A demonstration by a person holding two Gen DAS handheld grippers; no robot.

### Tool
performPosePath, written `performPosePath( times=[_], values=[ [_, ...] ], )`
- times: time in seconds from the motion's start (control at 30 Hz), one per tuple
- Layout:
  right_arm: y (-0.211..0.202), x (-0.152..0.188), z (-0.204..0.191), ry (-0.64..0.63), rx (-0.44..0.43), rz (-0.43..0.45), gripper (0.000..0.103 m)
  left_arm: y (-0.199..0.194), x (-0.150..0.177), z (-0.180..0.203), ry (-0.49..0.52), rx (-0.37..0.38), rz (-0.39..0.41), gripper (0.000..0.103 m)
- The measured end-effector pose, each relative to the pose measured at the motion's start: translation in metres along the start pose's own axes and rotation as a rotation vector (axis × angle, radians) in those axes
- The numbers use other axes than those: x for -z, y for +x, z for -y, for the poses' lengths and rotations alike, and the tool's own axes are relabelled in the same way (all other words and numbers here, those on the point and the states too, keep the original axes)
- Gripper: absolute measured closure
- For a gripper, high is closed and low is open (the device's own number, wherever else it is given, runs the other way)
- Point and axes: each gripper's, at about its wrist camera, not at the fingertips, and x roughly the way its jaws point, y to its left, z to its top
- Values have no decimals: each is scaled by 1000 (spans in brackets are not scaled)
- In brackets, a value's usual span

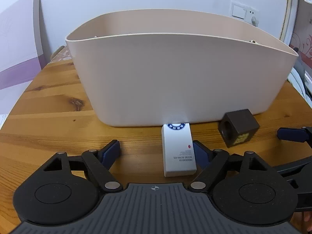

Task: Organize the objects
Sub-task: 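Grasp the white box with the left tool while the right tool grasps the black cube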

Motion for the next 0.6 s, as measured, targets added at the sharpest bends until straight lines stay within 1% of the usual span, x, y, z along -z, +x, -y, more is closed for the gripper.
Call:
performPosePath(
  times=[0.37,0.47,0.6],
  values=[
    [9,-4,-8,-5,-9,36,0,6,-4,-13,-1,5,24,22],
    [11,-5,-9,-7,-11,37,0,5,-4,-15,-3,3,28,27],
    [12,-6,-9,-3,-7,40,0,1,-3,-20,-14,-4,38,38]
  ],
)
